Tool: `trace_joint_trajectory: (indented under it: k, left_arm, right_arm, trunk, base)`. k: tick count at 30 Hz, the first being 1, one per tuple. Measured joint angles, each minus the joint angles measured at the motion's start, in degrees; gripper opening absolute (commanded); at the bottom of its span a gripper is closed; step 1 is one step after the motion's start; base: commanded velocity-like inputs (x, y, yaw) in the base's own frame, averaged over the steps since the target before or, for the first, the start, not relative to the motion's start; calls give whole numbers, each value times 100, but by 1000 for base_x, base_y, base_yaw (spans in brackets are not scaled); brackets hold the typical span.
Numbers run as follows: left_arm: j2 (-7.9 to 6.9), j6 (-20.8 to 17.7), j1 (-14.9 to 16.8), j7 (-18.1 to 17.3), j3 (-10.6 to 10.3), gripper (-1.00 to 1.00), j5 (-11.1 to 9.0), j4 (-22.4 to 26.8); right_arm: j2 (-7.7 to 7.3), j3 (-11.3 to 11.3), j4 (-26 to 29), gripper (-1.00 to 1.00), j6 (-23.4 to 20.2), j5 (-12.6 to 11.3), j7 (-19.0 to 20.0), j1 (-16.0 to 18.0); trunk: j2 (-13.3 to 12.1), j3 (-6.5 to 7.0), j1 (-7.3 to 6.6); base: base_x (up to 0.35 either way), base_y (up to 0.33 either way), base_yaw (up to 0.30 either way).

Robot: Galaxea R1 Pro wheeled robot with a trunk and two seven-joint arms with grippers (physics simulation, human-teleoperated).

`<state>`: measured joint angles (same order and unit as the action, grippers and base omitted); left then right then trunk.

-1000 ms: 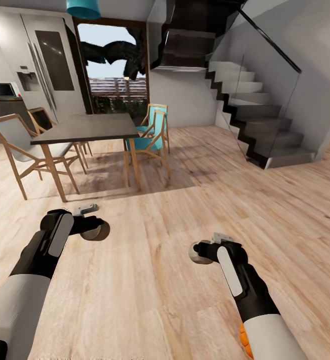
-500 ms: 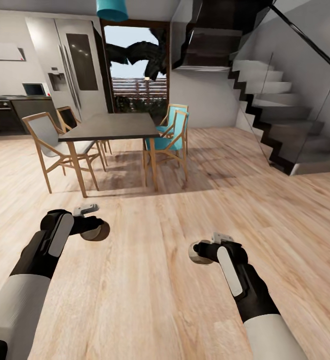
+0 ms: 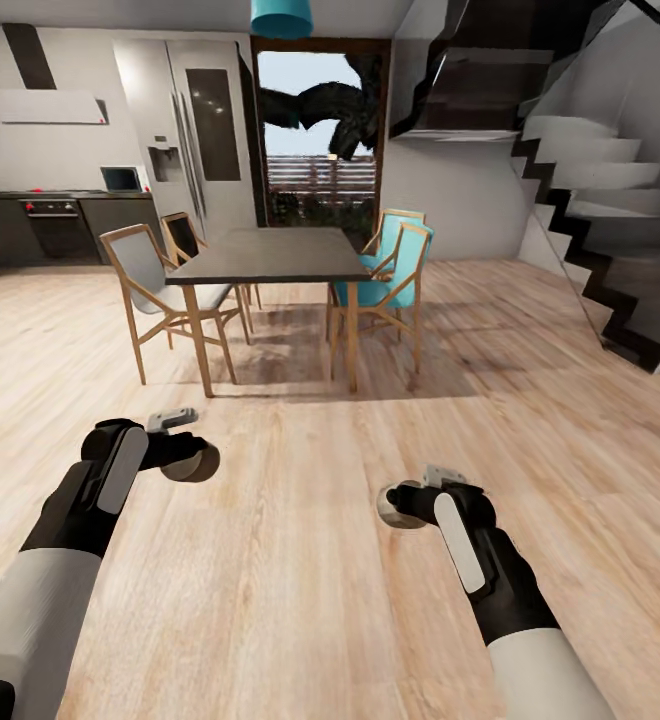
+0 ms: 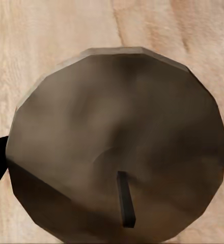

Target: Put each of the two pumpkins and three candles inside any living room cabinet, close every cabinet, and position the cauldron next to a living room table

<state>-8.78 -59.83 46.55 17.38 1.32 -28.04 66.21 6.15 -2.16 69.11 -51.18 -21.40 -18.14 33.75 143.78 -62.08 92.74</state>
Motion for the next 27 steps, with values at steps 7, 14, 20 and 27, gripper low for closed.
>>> trace_joint_trajectory:
  k: [7,14,20,27]
  left_arm:
    - [-1,1,-1,0,-1,-100,-5,0]
    - [0,-1,-1,2,-1,-100,-4,0]
    - [2,-1,-1,4,-1,-100,-4,-23]
    - [-1,0,-1,8,-2,-100,-15,-272]
  right_arm:
    - [0,-5,0,-100,-2,5,2,-2]
    - [0,-3,0,-100,-2,3,3,0]
    - [0,-3,0,-100,-1,-7,4,-3]
    - [0,-4,0,-100,-3,1,4,-3]
  trunk:
    - [0,0,0]
    - [0,0,0]
    - [0,0,0]
    - [0,0,0]
  base:
    - [330,23,291]
    - [336,2,287]
    - [336,0,120]
    - [336,0,102]
